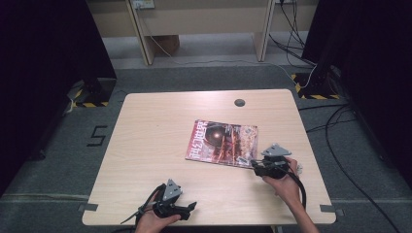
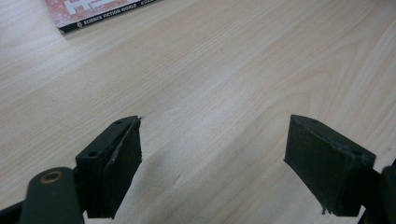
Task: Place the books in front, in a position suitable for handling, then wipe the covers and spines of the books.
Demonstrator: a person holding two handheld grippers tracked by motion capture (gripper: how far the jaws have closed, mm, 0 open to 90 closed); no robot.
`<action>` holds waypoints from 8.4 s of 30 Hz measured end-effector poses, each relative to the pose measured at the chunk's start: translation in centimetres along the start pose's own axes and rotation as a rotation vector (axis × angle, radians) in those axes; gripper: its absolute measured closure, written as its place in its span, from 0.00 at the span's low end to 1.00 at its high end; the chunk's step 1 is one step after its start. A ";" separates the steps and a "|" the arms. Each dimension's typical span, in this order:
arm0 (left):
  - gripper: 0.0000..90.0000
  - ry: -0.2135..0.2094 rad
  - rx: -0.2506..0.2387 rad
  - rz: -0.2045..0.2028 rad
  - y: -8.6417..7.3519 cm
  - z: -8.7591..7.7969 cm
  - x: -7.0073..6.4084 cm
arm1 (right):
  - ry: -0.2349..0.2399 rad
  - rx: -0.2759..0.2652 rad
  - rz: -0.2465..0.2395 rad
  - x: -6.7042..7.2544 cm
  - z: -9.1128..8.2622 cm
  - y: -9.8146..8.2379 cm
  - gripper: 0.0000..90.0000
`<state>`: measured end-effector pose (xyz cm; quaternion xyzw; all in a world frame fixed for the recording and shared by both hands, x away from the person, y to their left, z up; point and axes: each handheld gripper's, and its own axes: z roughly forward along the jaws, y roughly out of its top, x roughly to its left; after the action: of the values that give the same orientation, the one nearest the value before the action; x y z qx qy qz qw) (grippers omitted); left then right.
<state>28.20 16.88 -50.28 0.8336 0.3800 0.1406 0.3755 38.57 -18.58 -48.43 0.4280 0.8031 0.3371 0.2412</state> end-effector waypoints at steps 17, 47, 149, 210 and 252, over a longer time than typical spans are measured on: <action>0.20 0.002 -0.005 -0.003 0.0 -0.1 0.0 | 0.055 0.085 0.106 1.2 3.5 0.7 0.38; 0.20 0.003 -0.008 -0.006 0.0 -0.2 0.1 | 0.338 0.090 -0.021 8.4 2.1 0.7 0.39; 0.18 0.043 -0.015 -0.132 2.4 4.4 1.8 | 0.250 0.094 -0.036 7.1 2.6 0.5 0.36; 0.19 -0.010 -0.082 -0.101 0.5 -0.5 1.1 | -0.072 -0.008 0.079 -2.2 -3.2 -2.6 0.34; 0.19 -0.012 -0.038 -0.062 0.2 0.2 0.8 | -0.055 0.067 0.188 -7.9 -0.7 -3.6 0.80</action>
<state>28.93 17.28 -50.36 0.8151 0.4005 0.1313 0.3976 40.33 -27.02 -49.85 0.5184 0.7634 0.3193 0.2158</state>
